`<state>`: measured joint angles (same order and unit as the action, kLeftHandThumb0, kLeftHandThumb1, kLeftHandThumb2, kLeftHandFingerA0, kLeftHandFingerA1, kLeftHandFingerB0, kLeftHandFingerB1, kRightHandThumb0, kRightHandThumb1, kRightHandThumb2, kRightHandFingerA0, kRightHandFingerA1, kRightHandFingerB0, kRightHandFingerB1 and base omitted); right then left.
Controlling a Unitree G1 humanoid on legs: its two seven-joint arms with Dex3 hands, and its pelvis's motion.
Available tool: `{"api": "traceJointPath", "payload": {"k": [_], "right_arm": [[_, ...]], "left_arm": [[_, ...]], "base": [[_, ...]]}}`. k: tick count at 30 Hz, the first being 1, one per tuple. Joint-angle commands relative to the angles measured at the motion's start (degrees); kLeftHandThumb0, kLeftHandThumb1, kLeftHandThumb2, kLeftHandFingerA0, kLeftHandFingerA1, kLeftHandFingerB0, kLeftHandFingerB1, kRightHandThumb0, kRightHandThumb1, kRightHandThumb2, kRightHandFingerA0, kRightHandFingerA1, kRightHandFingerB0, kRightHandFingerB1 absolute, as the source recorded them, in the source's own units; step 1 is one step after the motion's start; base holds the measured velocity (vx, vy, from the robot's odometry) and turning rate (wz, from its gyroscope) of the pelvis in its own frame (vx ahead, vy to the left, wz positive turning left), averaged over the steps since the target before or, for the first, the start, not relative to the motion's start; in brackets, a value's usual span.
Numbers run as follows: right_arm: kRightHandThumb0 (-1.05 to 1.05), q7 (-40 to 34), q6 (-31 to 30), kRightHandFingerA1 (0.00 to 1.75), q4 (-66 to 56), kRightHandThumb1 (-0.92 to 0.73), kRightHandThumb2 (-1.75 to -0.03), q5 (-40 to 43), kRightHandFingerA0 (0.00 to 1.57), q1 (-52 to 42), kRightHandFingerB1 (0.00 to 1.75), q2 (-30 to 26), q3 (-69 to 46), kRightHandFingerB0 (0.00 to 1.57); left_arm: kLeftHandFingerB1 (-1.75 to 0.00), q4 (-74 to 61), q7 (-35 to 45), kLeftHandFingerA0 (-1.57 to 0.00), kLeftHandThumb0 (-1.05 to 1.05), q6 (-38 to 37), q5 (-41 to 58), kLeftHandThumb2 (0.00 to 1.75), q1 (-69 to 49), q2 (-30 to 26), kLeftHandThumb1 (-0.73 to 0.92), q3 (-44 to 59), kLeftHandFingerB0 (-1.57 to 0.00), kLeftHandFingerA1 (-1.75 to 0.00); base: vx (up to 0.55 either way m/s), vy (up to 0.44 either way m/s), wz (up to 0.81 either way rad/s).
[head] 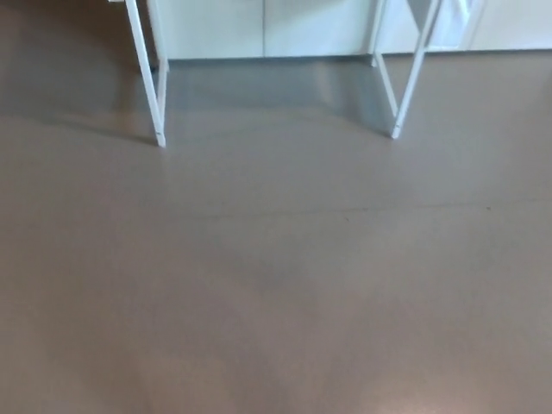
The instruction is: The robot walks towards a table in front, picks a dumpling toy with left hand and puts it in an orange round plate
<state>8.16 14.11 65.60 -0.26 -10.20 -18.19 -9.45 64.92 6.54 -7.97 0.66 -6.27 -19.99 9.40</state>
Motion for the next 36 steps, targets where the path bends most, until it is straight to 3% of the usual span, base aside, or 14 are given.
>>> {"api": "traceJointPath", "payload": {"k": [1, 8, 9, 12, 13, 20, 21, 24, 25, 26, 27, 28, 29, 36], "right_arm": [[-0.29, -0.6, 1.1, 0.62, 0.4, -0.74, -0.62, 0.4, 0.53, 0.2, 0.37, -0.6, -0.5, 0.38], [-0.32, -0.9, 0.8, 0.62, 0.1, -0.73, -0.61, 0.4, 0.53, 0.0, 0.36, -0.5, -0.4, 0.39], [-0.30, -1.0, 0.9, 0.62, 0.1, -0.75, -0.61, 0.4, 0.53, 0.0, 0.36, -0.5, -0.5, 0.38], [-0.30, -1.0, 1.1, 0.62, 0.4, -0.75, -0.61, 0.6, 0.53, 0.1, 0.36, -0.4, -0.6, 0.38], [-0.29, -1.2, 0.9, 0.62, 0.6, -0.75, -0.62, 0.4, 0.54, 0.2, 0.36, -0.4, -0.4, 0.38], [-0.29, -0.9, 0.2, 0.66, -0.7, -0.74, -0.62, 0.6, 0.54, -0.5, 0.36, -0.3, -0.3, 0.38], [-0.28, -1.2, 0.4, 0.62, 0.2, -0.76, -0.61, 0.2, 0.51, -0.2, 0.35, -0.3, -0.1, 0.40], [-0.31, -1.2, 0.3, 0.57, 1.3, -0.75, -0.61, 0.3, 0.50, 0.2, 0.35, -0.2, -0.1, 0.38], [-0.36, -1.1, 0.4, 0.67, 1.4, -0.60, -0.89, 0.5, 0.46, 0.2, 0.50, 0.0, -0.3, 0.32], [-0.36, -1.1, 0.6, 0.67, 1.2, -0.60, -0.89, 0.6, 0.46, 0.0, 0.50, 0.0, -0.3, 0.32], [-0.28, -1.1, 0.8, 0.62, 1.1, -0.77, -0.62, 0.7, 0.50, 0.0, 0.36, 0.1, -0.3, 0.38], [-0.28, -1.1, 0.8, 0.62, 1.2, -0.77, -0.62, 0.6, 0.50, 0.0, 0.36, 0.1, -0.3, 0.38], [-0.28, -0.9, 0.7, 0.63, 1.2, -0.78, -0.62, 1.0, 0.51, 0.0, 0.36, 0.2, -0.6, 0.38], [-0.30, -0.9, 1.3, 0.68, 0.7, -0.77, -0.62, 0.5, 0.53, -0.6, 0.36, 0.3, -0.2, 0.37]], "left_arm": [[-0.52, 0.6, 0.0, -0.45, -0.05, -2.0, -0.3, 0.95, 0.3, -0.3, 0.50, -0.2, -0.19, -0.67], [-0.52, 1.4, 0.6, -0.45, -0.05, -2.2, 0.0, 0.95, 0.6, -0.4, 0.51, 0.1, -0.20, -0.67], [-0.37, 1.4, 0.6, -0.54, -0.08, -2.1, 0.0, 0.61, 0.7, -0.4, 0.71, 0.1, -0.30, -0.63], [-0.37, 1.5, 0.5, -0.54, -0.08, -1.6, 0.1, 0.61, 0.8, -0.4, 0.71, 0.2, -0.30, -0.63], [-0.52, 1.7, 0.6, -0.46, -0.06, -1.8, 0.2, 0.93, 1.0, -0.3, 0.48, 0.4, -0.20, -0.68], [-0.52, 1.8, 0.9, -0.44, -0.06, -1.7, 0.1, 0.95, 1.0, -0.5, 0.50, 0.3, -0.19, -0.67], [-0.37, 1.9, 0.4, -0.51, -0.12, -2.2, -0.5, 0.63, 0.9, -0.6, 0.69, -0.2, -0.29, -0.63], [-0.38, 2.1, 0.2, -0.51, -0.12, -2.6, -0.8, 0.62, 0.9, -0.7, 0.67, -0.4, -0.30, -0.63], [-0.37, 2.1, 0.3, -0.52, -0.09, -2.5, -0.7, 0.60, 0.9, -0.8, 0.69, -0.4, -0.30, -0.64], [-0.37, 2.1, 0.4, -0.52, -0.09, -2.4, -0.5, 0.60, 1.0, -0.7, 0.69, -0.3, -0.30, -0.64], [-0.37, 1.8, 0.3, -0.52, -0.08, -2.4, -0.7, 0.61, 0.9, -0.8, 0.72, -0.5, -0.31, -0.62], [-0.37, 1.7, 0.1, -0.52, -0.08, -2.5, -0.9, 0.61, 0.8, -0.8, 0.72, -0.7, -0.31, -0.62], [-0.52, 1.3, 0.1, -0.44, -0.05, -2.4, -0.9, 0.96, 0.6, -0.8, 0.51, -0.7, -0.20, -0.67], [-0.52, 2.0, 0.4, -0.45, -0.06, -2.5, -1.0, 0.96, 0.8, -1.0, 0.51, -1.0, -0.19, -0.67]], "base": [[0.49, -0.179, 0.73], [0.46, 0.049, 0.12], [0.29, -0.031, -0.19], [0.31, 0.039, -0.24], [0.38, 0.109, -0.14], [0.47, 0.162, -0.21], [0.33, 0.113, 0.04], [0.37, 0.056, 0.09], [0.36, 0.026, 0.20], [0.32, -0.047, 0.26], [0.33, -0.075, 0.26], [0.42, -0.093, 0.20], [0.42, -0.093, 0.27], [0.44, -0.265, 0.19]]}}
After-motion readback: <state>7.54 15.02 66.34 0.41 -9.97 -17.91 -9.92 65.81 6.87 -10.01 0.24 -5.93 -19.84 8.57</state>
